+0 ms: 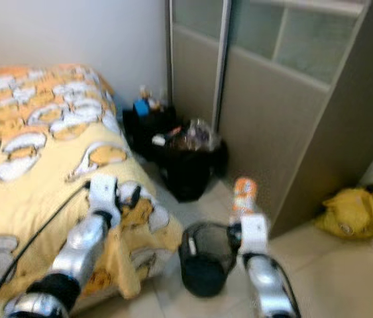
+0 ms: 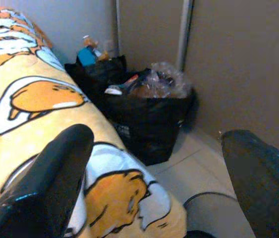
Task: Clean up the room
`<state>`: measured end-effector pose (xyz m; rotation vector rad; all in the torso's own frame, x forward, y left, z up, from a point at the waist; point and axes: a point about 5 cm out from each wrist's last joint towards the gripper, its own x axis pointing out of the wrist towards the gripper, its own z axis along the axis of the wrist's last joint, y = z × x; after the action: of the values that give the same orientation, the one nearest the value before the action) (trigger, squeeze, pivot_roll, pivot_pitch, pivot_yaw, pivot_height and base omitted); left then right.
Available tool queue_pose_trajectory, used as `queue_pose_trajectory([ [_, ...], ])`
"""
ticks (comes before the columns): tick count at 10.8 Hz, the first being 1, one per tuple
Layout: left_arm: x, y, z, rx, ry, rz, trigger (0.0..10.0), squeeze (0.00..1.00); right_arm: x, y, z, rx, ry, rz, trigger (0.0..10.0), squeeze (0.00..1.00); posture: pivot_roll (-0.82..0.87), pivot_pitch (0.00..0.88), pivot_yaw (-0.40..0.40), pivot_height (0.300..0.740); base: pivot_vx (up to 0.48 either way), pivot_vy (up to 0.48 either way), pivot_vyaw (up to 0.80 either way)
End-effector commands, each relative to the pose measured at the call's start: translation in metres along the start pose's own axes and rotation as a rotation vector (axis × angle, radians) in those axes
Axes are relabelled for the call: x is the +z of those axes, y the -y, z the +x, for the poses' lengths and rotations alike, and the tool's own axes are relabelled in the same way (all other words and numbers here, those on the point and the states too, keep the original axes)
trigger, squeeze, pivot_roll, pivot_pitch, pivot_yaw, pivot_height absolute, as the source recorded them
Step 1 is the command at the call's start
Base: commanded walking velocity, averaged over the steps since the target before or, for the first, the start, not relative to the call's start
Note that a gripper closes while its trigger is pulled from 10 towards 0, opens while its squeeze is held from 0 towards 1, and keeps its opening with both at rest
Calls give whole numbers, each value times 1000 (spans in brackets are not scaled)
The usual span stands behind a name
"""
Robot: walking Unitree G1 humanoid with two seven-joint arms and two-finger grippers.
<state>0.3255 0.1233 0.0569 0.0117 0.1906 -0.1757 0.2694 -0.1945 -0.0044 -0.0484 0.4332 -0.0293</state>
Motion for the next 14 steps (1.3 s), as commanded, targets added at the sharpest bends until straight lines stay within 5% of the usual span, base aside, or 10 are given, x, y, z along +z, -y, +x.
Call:
queue_pose_trajectory([
  [1,1,2,0,-22,2,9,10000,0,7,0,3,-9,25,5,10000,0,33,0,50,740,480,0,0],
  [5,-5,2,-6,-26,-8,4,10000,0,2,5,3,-8,-7,-27,10000,0,37,29,43,740,480,0,0],
  [7,-12,-1,-14,-6,-19,11,10000,0,-19,1,3,1,-154,4,10000,0,55,96,52,740,236,0,0],
  [9,-2,-8,-26,-67,1,101,10000,0,-32,-1,2,4,-266,56,10000,0,164,282,96,740,0,0,0],
  [12,22,42,-75,-803,-141,207,10000,0,-21,0,10,-63,-286,74,10000,0,264,420,148,740,0,0,0],
  [14,50,58,-94,-987,-128,189,10000,0,-6,9,17,-126,-258,46,10000,0,266,432,148,740,0,0,0],
])
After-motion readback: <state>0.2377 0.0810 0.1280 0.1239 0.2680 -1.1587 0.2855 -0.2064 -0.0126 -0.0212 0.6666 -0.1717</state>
